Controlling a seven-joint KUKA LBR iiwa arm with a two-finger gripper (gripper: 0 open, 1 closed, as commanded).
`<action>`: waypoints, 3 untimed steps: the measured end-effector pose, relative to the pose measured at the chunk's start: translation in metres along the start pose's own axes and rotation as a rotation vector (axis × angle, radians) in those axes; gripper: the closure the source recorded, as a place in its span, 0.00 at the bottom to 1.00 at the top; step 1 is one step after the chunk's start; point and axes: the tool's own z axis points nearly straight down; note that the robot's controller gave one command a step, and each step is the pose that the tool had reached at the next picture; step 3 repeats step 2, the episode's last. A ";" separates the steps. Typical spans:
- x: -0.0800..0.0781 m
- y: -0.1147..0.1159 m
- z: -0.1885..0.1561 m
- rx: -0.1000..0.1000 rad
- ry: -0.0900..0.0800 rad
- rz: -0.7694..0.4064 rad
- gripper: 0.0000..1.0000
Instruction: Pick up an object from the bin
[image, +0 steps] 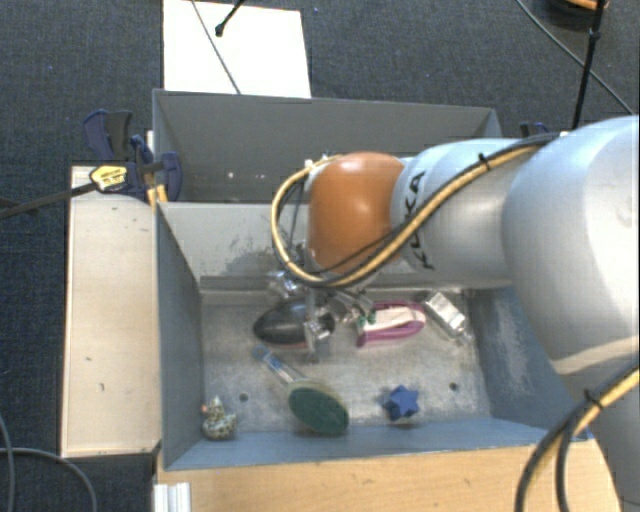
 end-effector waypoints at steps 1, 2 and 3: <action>0.001 0.000 0.001 -0.001 0.003 0.007 1.00; 0.023 -0.015 -0.139 0.002 0.000 -0.052 1.00; 0.023 -0.015 -0.139 0.002 0.000 -0.052 1.00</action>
Offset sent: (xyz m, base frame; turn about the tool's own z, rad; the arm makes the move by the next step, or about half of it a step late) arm 0.0000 0.0000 0.0000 0.0000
